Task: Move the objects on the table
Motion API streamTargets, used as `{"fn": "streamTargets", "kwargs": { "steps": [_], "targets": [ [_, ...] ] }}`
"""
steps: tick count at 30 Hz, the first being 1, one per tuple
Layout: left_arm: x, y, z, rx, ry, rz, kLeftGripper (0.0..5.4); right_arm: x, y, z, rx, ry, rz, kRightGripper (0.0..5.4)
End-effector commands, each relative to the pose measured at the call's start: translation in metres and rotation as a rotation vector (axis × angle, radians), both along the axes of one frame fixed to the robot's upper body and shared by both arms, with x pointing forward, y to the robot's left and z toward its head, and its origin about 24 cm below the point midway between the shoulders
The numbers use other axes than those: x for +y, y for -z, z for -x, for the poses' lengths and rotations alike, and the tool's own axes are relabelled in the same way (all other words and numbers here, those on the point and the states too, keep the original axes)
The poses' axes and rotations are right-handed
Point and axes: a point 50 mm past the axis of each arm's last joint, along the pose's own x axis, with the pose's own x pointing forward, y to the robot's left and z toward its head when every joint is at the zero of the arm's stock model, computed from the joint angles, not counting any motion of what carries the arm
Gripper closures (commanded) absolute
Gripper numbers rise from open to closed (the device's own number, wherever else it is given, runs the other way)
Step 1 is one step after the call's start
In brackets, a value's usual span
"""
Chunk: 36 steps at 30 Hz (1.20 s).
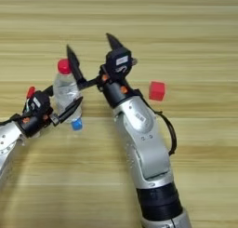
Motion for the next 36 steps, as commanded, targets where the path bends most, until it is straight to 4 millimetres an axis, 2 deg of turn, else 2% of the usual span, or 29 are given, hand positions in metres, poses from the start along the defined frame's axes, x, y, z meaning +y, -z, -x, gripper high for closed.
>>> {"fn": "streamTargets", "kwargs": {
  "steps": [1, 8, 14, 21, 28, 36],
  "targets": [
    [0.005, -0.024, -0.01, -0.091, -0.05, 0.072, 2.25, -0.018, -0.005, -0.009, -0.03, 0.113, -0.014, 0.0],
    [0.03, -0.038, -0.021, -0.135, -0.186, 0.112, 2.26, -0.036, 0.001, -0.021, -0.004, 0.216, -0.005, 0.0],
    [0.049, -0.04, -0.031, -0.142, -0.344, 0.11, 2.26, -0.042, 0.008, -0.026, 0.023, 0.246, 0.006, 0.0],
    [0.079, -0.028, -0.043, -0.075, -0.561, 0.058, 2.26, -0.041, 0.013, -0.029, 0.038, 0.246, 0.019, 0.0],
    [0.091, -0.017, -0.046, -0.039, -0.666, -0.002, 2.26, -0.039, 0.014, -0.029, 0.046, 0.238, 0.024, 0.0],
    [0.103, -0.015, -0.048, -0.027, -0.742, -0.02, 2.26, -0.037, 0.016, -0.028, 0.049, 0.228, 0.03, 0.0]
  ]
}}
